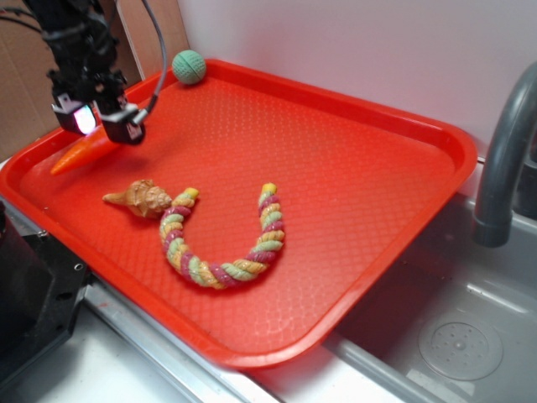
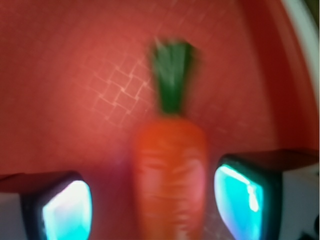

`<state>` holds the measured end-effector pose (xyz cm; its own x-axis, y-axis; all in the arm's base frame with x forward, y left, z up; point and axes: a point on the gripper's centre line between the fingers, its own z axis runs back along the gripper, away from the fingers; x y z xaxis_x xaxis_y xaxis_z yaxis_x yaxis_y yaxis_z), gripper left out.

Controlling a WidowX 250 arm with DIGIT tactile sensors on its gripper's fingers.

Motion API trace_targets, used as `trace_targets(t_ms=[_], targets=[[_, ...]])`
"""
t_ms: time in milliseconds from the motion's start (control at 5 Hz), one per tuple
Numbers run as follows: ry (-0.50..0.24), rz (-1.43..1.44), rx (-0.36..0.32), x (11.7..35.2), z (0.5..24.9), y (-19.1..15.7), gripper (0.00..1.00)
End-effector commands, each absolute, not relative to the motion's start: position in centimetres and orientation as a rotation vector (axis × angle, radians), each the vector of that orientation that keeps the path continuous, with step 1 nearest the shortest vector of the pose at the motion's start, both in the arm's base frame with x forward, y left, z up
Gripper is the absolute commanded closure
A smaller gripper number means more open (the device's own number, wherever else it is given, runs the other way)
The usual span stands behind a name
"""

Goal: Grab the carrot.

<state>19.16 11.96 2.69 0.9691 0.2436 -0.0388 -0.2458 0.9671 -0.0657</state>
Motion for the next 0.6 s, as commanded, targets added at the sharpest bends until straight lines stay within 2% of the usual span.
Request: trace_targets(t_ms=[0, 200, 400], targets=[[0.050, 0.294, -0.040, 18.5, 0.4, 13.9, 0.68], [-0.013, 0.287, -0.032, 18.8, 1.9, 13.7, 1.00], [-0.125, 0.212, 0.007, 18.9, 6.9, 12.4, 1.00]])
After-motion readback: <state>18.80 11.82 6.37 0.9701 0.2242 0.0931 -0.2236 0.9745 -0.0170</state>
